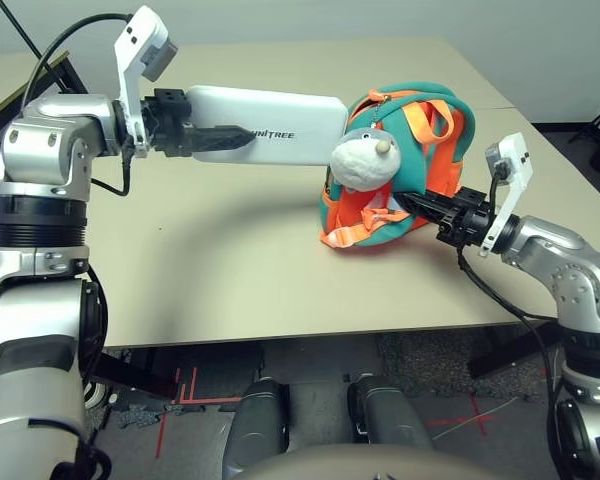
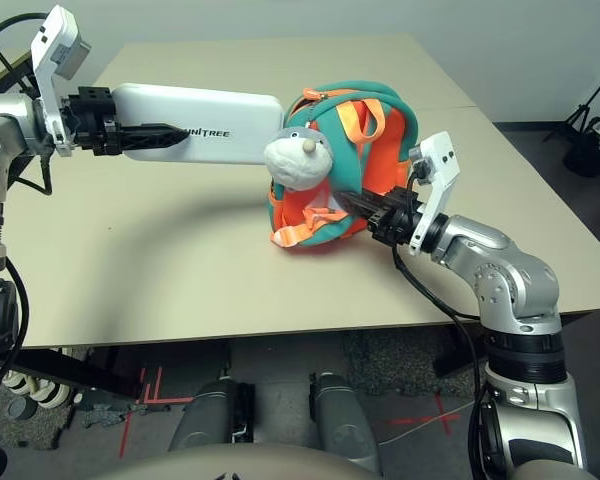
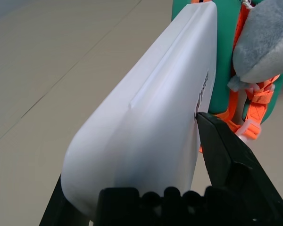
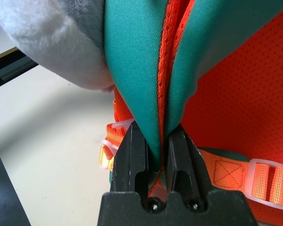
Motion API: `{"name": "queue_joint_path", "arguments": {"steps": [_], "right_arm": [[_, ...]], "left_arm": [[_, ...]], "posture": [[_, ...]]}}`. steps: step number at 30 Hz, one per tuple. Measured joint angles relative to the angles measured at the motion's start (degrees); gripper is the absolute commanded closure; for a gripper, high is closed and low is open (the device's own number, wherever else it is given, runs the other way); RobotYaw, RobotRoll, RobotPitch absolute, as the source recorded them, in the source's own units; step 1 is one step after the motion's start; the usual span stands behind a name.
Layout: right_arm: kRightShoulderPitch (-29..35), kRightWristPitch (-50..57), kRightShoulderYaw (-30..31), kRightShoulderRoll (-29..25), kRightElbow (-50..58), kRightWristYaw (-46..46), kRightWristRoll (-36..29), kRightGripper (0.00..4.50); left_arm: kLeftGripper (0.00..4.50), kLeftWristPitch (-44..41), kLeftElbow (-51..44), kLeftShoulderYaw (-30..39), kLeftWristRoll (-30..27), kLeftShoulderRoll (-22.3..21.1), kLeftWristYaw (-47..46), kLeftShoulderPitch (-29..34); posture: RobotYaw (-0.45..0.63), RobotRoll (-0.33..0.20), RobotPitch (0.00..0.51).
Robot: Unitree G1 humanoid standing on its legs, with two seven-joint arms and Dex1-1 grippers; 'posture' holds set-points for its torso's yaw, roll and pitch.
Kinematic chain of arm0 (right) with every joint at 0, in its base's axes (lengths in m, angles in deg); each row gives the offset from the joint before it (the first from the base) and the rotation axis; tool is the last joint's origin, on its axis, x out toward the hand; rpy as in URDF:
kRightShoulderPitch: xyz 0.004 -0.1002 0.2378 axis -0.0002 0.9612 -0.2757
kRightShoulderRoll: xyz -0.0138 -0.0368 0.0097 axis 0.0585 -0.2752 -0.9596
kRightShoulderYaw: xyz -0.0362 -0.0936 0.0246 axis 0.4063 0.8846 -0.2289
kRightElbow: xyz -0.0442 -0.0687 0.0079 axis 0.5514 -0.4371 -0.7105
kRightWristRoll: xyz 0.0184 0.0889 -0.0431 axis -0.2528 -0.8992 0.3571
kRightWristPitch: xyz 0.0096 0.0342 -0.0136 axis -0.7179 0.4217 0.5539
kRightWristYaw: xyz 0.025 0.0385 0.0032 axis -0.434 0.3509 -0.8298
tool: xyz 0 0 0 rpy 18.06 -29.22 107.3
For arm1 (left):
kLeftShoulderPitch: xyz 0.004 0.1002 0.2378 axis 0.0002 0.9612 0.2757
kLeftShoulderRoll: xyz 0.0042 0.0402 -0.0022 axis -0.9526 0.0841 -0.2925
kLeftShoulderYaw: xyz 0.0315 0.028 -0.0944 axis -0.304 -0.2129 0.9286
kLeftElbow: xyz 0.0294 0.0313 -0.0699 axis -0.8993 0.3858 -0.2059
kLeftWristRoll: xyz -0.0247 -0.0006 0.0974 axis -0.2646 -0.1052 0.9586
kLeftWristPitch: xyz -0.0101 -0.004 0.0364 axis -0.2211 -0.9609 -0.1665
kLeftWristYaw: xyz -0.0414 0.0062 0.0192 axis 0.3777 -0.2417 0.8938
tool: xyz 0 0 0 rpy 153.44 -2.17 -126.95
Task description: Put the pencil case into the backpack and zip it.
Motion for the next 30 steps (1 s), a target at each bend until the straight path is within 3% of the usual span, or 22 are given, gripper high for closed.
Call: {"name": "queue_joint_path", "arguments": {"steps": [12,21,30], "right_arm": [[0.2,-1.0,1.1,0.4,0.1,0.0,0.9,4.29],[0.3,-1.4,1.3,1.1,0.5,0.3,0.9,4.29],[0.7,-1.4,1.4,1.6,0.8,0.7,0.9,4.29]], "left_arm": [[1.35,6.3,8.6,-4.9,4.5,7.6,-2.2,-3.4],[1.35,15.4,24.5,-6.5,9.4,17.2,-6.6,-9.9],[1.35,19.1,31.0,-7.1,11.5,24.1,-7.3,-11.8]], "posture": [[-0.11,0.000,0.018],[-0.14,0.000,0.015],[-0.15,0.000,0.015]]}}
